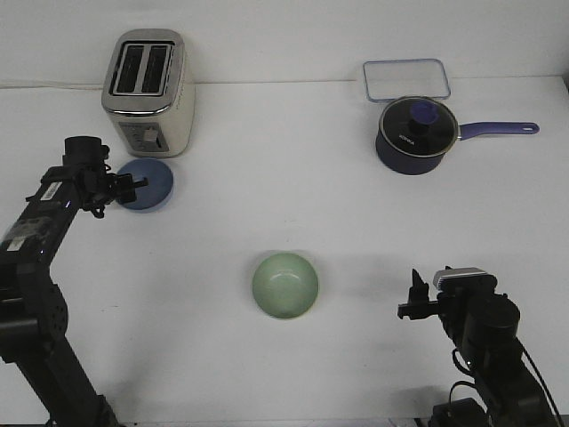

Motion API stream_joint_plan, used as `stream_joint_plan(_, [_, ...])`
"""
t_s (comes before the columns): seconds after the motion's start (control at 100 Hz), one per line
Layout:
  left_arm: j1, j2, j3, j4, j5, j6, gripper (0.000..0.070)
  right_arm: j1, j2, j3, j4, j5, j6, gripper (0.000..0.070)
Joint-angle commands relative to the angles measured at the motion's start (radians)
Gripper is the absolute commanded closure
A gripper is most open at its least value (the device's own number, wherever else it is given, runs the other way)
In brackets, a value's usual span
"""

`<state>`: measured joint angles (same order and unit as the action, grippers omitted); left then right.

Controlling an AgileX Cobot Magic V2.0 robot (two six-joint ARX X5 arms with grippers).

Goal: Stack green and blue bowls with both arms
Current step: 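Carry the blue bowl with the left gripper and lower it into the green bowl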

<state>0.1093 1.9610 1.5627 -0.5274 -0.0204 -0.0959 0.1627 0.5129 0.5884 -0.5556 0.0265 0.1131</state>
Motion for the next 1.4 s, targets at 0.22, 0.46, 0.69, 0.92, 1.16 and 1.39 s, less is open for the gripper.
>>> stream_joint_plan(0.22, [0.002, 0.008, 0.032, -0.011, 0.057, 0.006, 0.0694, 0.002, 0.004, 0.014, 0.01, 0.002, 0.014, 0.0271])
stream_joint_plan(0.46, [-0.016, -0.147, 0.034, -0.058, 0.134, 0.005, 0.0694, 0.002, 0.004, 0.014, 0.01, 0.002, 0.014, 0.0271])
stream_joint_plan(0.69, [-0.103, -0.324, 0.034, -0.214, 0.177, -0.003, 0.0694, 0.002, 0.004, 0.014, 0.022, 0.002, 0.014, 0.0271])
stream_joint_plan(0.92, [-0.269, -0.397, 0.005, -0.325, 0.278, -0.007, 0.0694, 0.002, 0.004, 0.014, 0.031, 0.001, 0.014, 0.0271])
stream_joint_plan(1.16, [-0.485, -0.401, -0.111, -0.277, 0.301, -0.042, 0.0694, 0.002, 0.004, 0.014, 0.03, 0.001, 0.014, 0.0271])
stream_joint_plan(1.39, [-0.654, -0.395, -0.172, -0.181, 0.309, -0.108, 0.0695, 0.002, 0.004, 0.014, 0.03, 0.001, 0.014, 0.0271])
